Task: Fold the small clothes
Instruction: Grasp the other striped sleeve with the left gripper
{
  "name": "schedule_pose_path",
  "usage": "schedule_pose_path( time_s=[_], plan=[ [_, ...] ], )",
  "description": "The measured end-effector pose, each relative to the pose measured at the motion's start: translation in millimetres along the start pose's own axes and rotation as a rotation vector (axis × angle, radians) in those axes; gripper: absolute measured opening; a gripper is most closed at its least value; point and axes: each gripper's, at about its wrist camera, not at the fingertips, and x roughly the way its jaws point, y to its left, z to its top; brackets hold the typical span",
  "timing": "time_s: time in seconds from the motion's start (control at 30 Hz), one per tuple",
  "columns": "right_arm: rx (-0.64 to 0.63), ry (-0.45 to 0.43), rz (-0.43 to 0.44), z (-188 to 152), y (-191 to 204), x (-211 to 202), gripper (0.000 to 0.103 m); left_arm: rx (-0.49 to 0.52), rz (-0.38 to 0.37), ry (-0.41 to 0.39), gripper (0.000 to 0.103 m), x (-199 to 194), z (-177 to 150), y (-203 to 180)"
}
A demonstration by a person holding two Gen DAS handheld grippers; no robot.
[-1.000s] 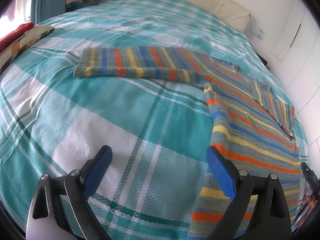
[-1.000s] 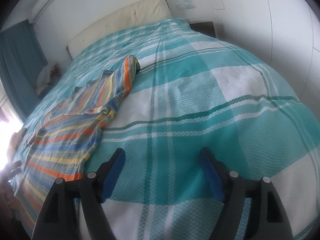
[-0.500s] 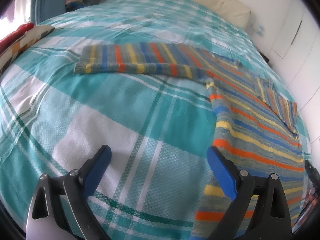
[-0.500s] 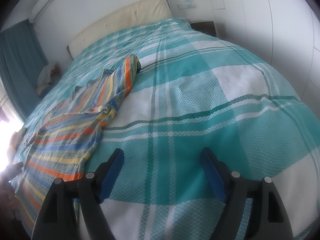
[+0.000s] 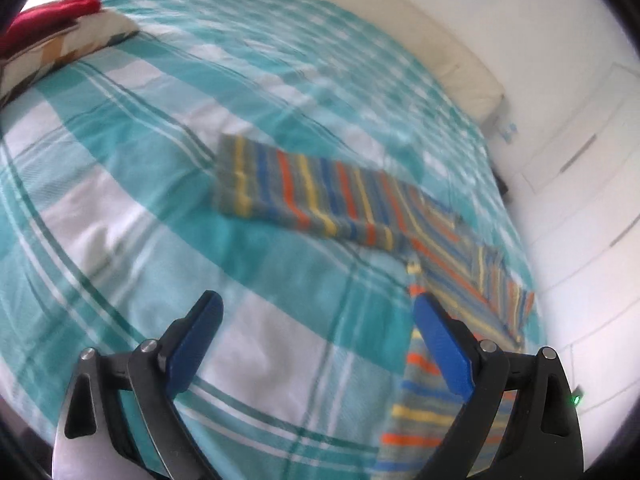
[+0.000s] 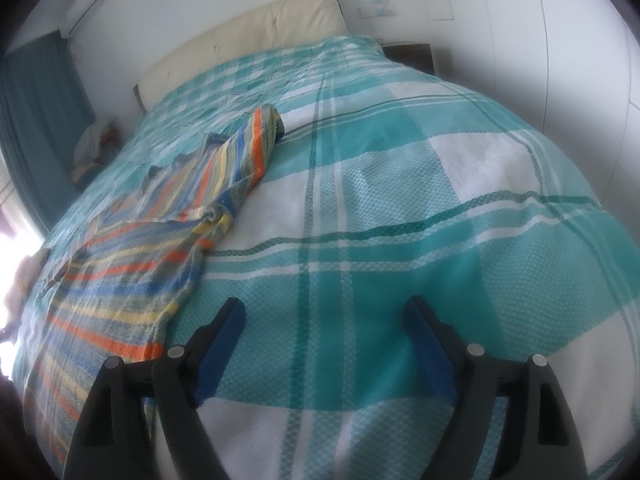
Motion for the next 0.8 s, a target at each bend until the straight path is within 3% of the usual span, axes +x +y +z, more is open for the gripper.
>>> schedule_pose_path(
  time_s=[0.1, 0.27, 0.47, 0.53, 0.57, 0.6, 0.7, 0.8],
  plan=[
    [-0.007, 0.004, -0.006, 0.5, 0.7, 1.4, 0.082, -0.087, 0.043, 0.007, 0.096, 3.3, 43.4, 38.1],
    [-0.034, 0.011, -0.028, 0.9, 6.3, 4.1, 0.085, -0.024, 0.083, 0.145, 0.087, 57.8, 85.5, 42.9],
    [-0.034, 0.007, -0.027, -0.8, 5.8, 3.0, 0.085, -0.022, 0.126, 0.224, 0.073, 120.7, 99.8, 39.3],
    [-0.034, 0.007, -0.027, -1.2, 5.9, 2.9, 0.085, -0.009, 0.128, 0.225, 0.056, 132.3, 99.5, 37.8],
    [-0.034, 0.007, -0.027, -1.1, 5.7, 2.8, 0.085, 0.017, 0.155, 0.226, 0.022, 136.8, 99.0, 34.6],
    [-0.035, 0.007, -0.027, -1.2, 6.0, 3.1, 0.085, 0.037, 0.19, 0.231, 0.004, 138.8, 99.3, 32.6],
    [-0.033, 0.007, -0.024, -0.9, 5.8, 3.2, 0.085, 0.029, 0.211, 0.208, 0.002, 127.2, 106.9, 21.9],
    [-0.031, 0.006, -0.021, -0.8, 5.6, 2.5, 0.086, 0.052, 0.157, 0.17, 0.002, 103.3, 123.9, -15.5]
  ],
)
